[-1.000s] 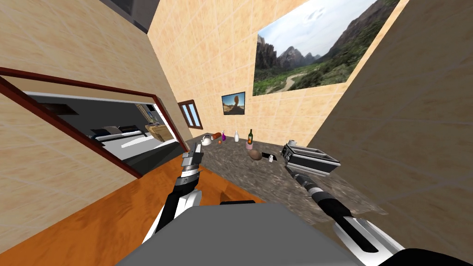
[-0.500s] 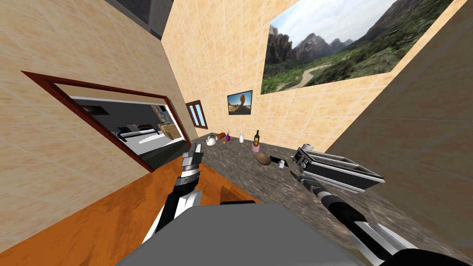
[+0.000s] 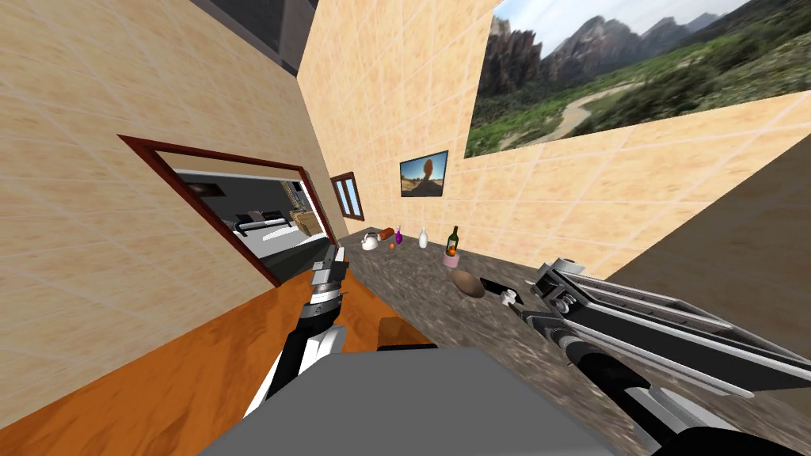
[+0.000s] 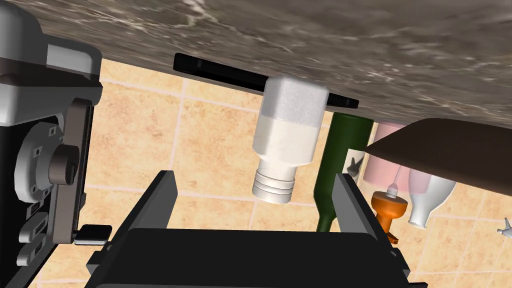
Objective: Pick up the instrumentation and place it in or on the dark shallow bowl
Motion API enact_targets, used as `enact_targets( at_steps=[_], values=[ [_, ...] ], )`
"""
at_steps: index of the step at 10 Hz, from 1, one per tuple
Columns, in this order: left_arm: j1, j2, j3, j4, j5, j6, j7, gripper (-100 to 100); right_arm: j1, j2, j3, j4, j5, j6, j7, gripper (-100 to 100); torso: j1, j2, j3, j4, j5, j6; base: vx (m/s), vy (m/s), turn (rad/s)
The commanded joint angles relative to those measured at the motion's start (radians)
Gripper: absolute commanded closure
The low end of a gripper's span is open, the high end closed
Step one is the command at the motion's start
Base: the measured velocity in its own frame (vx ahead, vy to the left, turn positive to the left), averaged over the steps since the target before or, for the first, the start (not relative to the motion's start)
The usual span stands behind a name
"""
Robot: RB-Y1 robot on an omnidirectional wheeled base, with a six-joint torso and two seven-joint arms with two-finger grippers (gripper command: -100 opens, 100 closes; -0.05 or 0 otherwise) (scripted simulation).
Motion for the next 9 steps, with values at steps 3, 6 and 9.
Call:
enact_targets(
  at_steps=[3, 6, 9],
  values=[
    [0.0, 0.0, 0.0, 0.0, 0.0, 0.0, 0.0, 0, 0.001, -0.037, 0.012, 0.042, 0.029, 0.022, 0.031, -100, 0.001, 0.0, 0.0, 0.0, 0.0, 0.0, 0.098, 0.067, 0.115],
    [0.0, 0.0, 0.0, 0.0, 0.0, 0.0, 0.0, 0, -0.032, -0.027, 0.015, 0.087, 0.029, 0.036, 0.037, -100, -0.004, 0.008, 0.004, 0.002, -0.001, 0.0, -0.008, -0.011, 0.119],
    [0.0, 0.0, 0.0, 0.0, 0.0, 0.0, 0.0, 0, -0.038, -0.026, 0.018, 0.09, 0.028, 0.044, 0.036, 100, -0.005, 0.009, 0.005, 0.002, -0.001, 0.001, -0.013, -0.018, 0.062]
  ],
)
